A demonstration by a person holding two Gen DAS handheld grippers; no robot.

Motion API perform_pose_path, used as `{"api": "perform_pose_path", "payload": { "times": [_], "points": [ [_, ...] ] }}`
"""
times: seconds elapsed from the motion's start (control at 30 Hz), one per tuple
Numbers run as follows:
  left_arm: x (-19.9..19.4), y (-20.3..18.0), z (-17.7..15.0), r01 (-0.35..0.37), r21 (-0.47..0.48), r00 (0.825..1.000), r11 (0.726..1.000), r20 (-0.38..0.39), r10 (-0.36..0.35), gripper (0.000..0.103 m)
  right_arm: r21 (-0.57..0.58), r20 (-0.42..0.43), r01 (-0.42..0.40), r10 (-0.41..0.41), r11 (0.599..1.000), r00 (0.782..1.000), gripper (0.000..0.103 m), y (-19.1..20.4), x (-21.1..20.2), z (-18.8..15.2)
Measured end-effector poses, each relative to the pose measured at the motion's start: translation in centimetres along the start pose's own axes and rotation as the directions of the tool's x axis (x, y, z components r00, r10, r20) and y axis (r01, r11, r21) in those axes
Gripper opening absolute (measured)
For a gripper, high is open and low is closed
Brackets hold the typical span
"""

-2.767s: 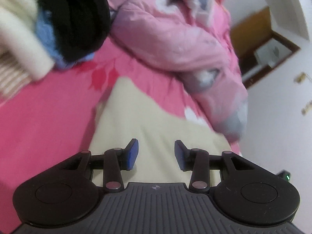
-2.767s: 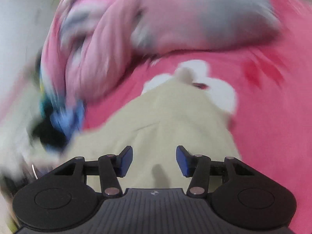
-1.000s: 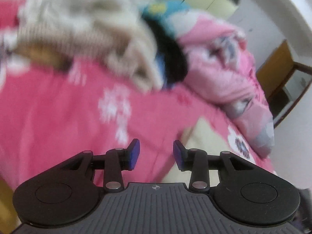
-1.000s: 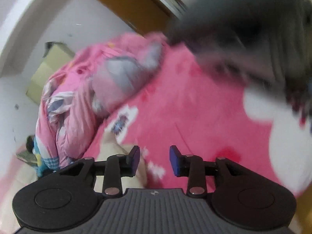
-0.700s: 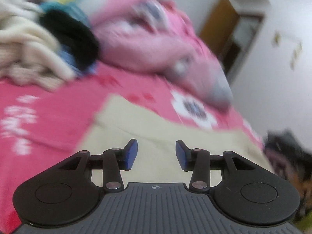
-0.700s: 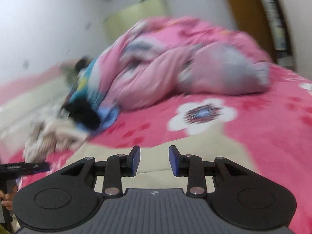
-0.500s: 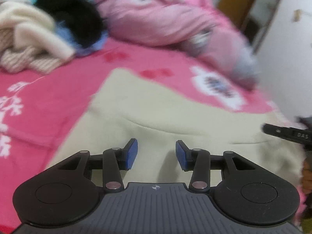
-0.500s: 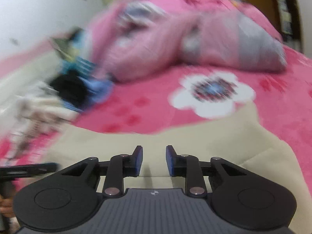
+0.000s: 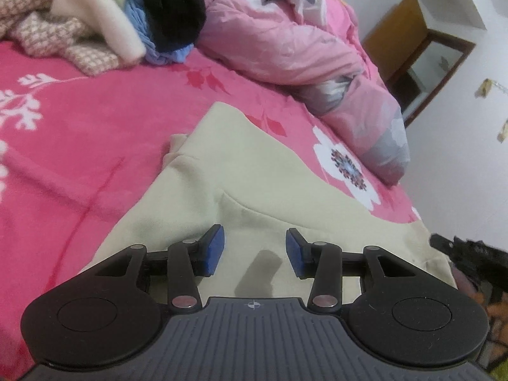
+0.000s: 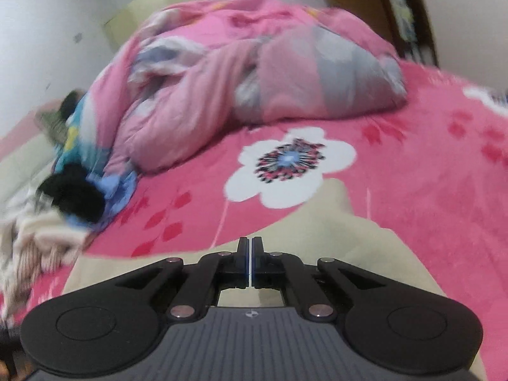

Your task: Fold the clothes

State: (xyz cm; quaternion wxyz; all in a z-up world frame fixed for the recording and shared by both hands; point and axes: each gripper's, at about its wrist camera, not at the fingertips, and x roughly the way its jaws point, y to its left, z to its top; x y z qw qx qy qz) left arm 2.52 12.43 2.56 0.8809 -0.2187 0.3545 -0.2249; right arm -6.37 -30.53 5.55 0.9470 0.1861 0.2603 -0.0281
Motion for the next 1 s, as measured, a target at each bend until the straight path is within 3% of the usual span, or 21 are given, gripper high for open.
{"api": "perform_pose_path", "payload": {
  "times": [0.23,0.4,0.57,0.77,0.83,1.0],
  "points": [
    [-4.9,-0.8,-1.0,-0.035,0.013,0.998,0.999,0.061,0.034,0.051,-0.181,-0.074,-0.12,0.108,0.976,0.991,0.0,6.2,-1.4,-2.5],
    [-8.3,-0.2,-2.3,-0.052,-0.014,0.994,0.999,0.091,0.053,0.054,-0.27,-0.183,-0.078,0.028,0.96,0.983,0.0,7.6,1.8,-5.7],
    [-10.0,1.5,-3.1,-0.079,-0.082,0.991,0.993,0.1,0.088,0.054,-0.225,-0.237,-0.049,-0.006,0.973,0.972,0.0,6.9,3.4,-6.4],
    [-11.0,3.4,-3.3,-0.082,-0.149,0.989,0.985,0.109,0.099,0.054,-0.323,-0.128,-0.058,0.017,0.945,0.992,0.0,10.6,0.0,-5.2],
    [-10.7,3.5,-3.3,-0.082,-0.146,0.99,0.986,0.101,0.098,0.054,-0.336,-0.122,-0.053,0.012,0.94,0.992,0.0,11.2,0.7,-5.4],
    [-10.0,1.4,-3.2,-0.072,-0.026,0.991,0.997,0.113,0.074,0.054,-0.294,-0.1,-0.026,-0.003,0.955,0.995,0.0,11.9,2.5,-4.1]
  ]
}}
